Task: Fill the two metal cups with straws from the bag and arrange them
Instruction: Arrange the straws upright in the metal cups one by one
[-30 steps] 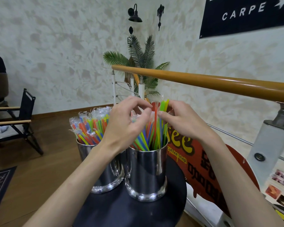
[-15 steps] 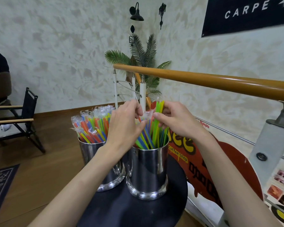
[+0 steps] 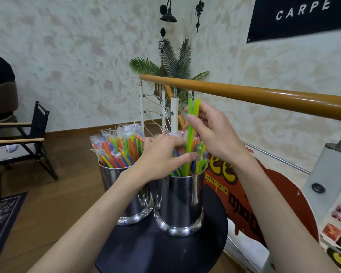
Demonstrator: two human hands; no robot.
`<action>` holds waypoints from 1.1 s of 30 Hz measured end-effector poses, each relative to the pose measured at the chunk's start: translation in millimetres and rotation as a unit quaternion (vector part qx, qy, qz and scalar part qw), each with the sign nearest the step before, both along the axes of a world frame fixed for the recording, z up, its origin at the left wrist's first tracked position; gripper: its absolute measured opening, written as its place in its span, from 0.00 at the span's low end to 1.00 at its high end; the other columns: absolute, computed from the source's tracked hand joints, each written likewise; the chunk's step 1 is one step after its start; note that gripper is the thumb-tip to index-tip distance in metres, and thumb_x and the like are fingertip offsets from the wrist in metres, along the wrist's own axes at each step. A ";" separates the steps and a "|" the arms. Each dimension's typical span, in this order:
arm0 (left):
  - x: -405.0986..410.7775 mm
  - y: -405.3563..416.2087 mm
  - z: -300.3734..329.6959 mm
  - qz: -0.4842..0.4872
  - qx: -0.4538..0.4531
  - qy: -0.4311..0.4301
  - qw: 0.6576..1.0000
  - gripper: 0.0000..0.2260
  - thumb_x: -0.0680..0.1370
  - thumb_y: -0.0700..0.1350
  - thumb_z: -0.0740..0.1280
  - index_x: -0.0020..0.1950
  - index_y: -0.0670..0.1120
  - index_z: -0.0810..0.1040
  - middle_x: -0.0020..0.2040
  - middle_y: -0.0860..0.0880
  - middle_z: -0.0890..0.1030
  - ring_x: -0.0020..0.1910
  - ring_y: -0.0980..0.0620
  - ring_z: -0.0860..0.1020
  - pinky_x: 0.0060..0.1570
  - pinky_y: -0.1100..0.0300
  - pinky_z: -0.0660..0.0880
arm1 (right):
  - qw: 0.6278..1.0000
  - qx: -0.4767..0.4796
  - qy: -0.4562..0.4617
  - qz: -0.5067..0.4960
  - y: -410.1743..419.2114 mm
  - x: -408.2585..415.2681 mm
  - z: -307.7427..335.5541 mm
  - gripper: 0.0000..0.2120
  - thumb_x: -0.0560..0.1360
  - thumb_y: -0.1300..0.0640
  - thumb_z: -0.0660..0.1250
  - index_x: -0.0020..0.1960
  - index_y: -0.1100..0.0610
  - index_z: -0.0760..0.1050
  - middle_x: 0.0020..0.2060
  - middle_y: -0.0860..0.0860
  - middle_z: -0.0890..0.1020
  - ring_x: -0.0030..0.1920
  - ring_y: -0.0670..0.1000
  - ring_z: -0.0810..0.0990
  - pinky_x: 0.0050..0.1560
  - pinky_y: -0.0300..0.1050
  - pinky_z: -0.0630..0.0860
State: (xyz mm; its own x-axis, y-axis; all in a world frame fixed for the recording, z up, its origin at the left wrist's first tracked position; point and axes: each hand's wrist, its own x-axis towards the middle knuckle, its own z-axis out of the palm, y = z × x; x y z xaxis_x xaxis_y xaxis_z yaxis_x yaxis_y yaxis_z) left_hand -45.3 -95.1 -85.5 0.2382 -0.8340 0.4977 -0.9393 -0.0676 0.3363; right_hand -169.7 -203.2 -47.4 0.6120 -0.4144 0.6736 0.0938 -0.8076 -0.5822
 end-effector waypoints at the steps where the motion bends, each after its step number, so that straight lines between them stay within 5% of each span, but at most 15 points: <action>1: 1.8 -1.0 -0.8 0.002 0.000 0.003 1.000 0.18 0.77 0.64 0.66 0.33 0.56 0.69 0.35 0.58 0.75 0.43 0.60 0.71 0.54 0.50 0.65 | 1.000 0.012 -0.007 0.003 -1.5 2.0 -2.7 0.06 0.83 0.58 0.64 0.58 0.59 0.75 0.41 0.50 0.84 0.42 0.45 0.83 0.41 0.44 0.76; 5: 3.6 -4.3 -2.9 0.013 0.003 0.020 1.000 0.17 0.81 0.58 0.65 0.34 0.55 0.68 0.33 0.57 0.72 0.40 0.64 0.69 0.58 0.48 0.65 | 0.997 0.059 -0.042 0.016 0.0 4.1 -7.8 0.13 0.82 0.57 0.67 0.62 0.58 0.67 0.40 0.52 0.85 0.37 0.43 0.81 0.40 0.41 0.76; 9: 2.3 -5.5 -3.8 0.009 0.013 0.035 0.999 0.16 0.82 0.57 0.63 0.36 0.52 0.70 0.33 0.56 0.71 0.43 0.55 0.71 0.60 0.47 0.64 | 0.996 0.064 -0.055 0.030 3.7 4.5 -9.2 0.14 0.81 0.58 0.68 0.56 0.57 0.62 0.42 0.56 0.84 0.39 0.43 0.83 0.39 0.40 0.76; 12: 4.2 -5.3 -3.6 0.005 0.022 0.037 0.999 0.15 0.83 0.57 0.61 0.45 0.49 0.77 0.33 0.54 0.69 0.44 0.53 0.71 0.59 0.47 0.64 | 0.999 0.023 -0.001 0.044 -1.6 2.9 -12.6 0.11 0.81 0.56 0.68 0.52 0.57 0.65 0.40 0.53 0.81 0.39 0.53 0.80 0.38 0.52 0.76; 15: 5.0 -4.8 -1.1 -0.003 0.026 0.036 0.999 0.14 0.84 0.54 0.58 0.54 0.47 0.78 0.33 0.54 0.67 0.43 0.55 0.70 0.59 0.48 0.63 | 0.994 0.002 0.074 0.083 -7.4 -2.9 -13.9 0.04 0.82 0.59 0.66 0.50 0.55 0.71 0.40 0.44 0.79 0.36 0.50 0.77 0.35 0.42 0.72; 22: 1.8 -5.4 4.2 -0.009 0.039 0.061 0.997 0.15 0.85 0.52 0.56 0.53 0.42 0.75 0.37 0.51 0.69 0.49 0.47 0.73 0.55 0.51 0.60 | 0.993 0.009 0.085 0.084 -11.6 -15.3 -10.3 0.07 0.81 0.66 0.63 0.51 0.58 0.78 0.51 0.51 0.84 0.39 0.49 0.80 0.30 0.32 0.73; 27: 0.3 -5.2 7.2 -0.008 0.077 0.023 0.997 0.17 0.86 0.54 0.54 0.61 0.43 0.75 0.41 0.49 0.72 0.54 0.46 0.73 0.58 0.48 0.62 | 0.989 -0.023 0.092 0.110 -11.5 -12.6 -13.3 0.15 0.81 0.68 0.61 0.48 0.53 0.83 0.49 0.45 0.84 0.54 0.45 0.82 0.51 0.43 0.78; 31: 1.9 -5.5 6.4 0.007 0.090 0.016 0.996 0.22 0.85 0.57 0.54 0.49 0.39 0.74 0.38 0.51 0.68 0.48 0.48 0.71 0.51 0.49 0.61 | 0.989 -0.001 0.078 0.124 -9.1 -8.8 -12.1 0.20 0.80 0.71 0.58 0.54 0.52 0.84 0.52 0.45 0.85 0.55 0.53 0.82 0.54 0.49 0.79; 33: 1.1 -5.7 6.9 0.016 0.091 0.021 0.995 0.25 0.84 0.59 0.53 0.44 0.38 0.73 0.38 0.51 0.68 0.47 0.49 0.69 0.51 0.49 0.62 | 0.988 -0.001 0.079 0.132 -7.0 -7.0 -11.8 0.22 0.79 0.72 0.57 0.58 0.53 0.84 0.54 0.44 0.84 0.58 0.47 0.82 0.58 0.43 0.78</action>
